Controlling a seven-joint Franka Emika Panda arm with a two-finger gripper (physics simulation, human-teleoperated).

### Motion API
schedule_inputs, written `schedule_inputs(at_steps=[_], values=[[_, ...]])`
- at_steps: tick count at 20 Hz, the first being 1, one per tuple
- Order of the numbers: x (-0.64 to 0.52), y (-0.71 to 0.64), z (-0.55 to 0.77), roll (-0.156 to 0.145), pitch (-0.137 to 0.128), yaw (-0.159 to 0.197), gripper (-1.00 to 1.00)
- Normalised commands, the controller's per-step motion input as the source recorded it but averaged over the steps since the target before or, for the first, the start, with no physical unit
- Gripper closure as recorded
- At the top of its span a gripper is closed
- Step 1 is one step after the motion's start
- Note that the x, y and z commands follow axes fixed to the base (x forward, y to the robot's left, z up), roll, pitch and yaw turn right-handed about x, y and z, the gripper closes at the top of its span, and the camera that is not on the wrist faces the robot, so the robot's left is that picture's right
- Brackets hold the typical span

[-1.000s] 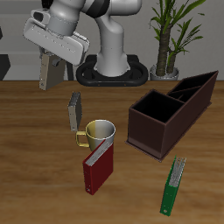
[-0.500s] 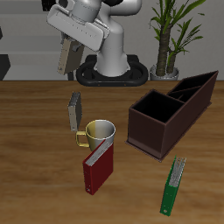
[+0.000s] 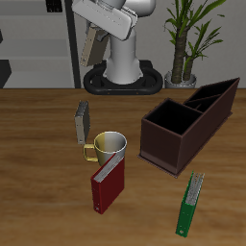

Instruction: Place the right yellow book into the left desk caddy's front compartment

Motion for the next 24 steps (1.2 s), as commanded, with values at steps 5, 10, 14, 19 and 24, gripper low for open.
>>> schedule_inputs(at_steps=[5, 10, 14, 19, 24], values=[[-0.28, 0.49, 0.02, 0.048, -0.036, 0.010, 1.00], [-0.09, 0.47, -0.05, 0.041, 0.002, 0.000, 1.00], [0.06, 0.41, -0.15, -0.009, 0.025, -0.011, 1.00], [0.06, 0.40, -0.18, 0.028, 0.051, -0.060, 1.00], [0.05, 0.36, -0.15, 0.057, 0.018, -0.064, 1.00]])
